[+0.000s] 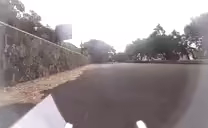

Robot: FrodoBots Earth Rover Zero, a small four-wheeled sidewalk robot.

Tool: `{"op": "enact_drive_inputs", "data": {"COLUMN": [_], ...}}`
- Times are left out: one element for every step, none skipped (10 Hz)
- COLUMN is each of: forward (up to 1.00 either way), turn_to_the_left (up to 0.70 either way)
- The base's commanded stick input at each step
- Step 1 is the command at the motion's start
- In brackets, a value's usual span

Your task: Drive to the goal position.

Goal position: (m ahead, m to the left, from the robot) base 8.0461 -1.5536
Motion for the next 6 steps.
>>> {"op": "enact_drive_inputs", "data": {"forward": [1.00,1.00,1.00,1.00,1.00,1.00], "turn_to_the_left": [0.00,-0.05,-0.17,0.00,0.00,0.00]}}
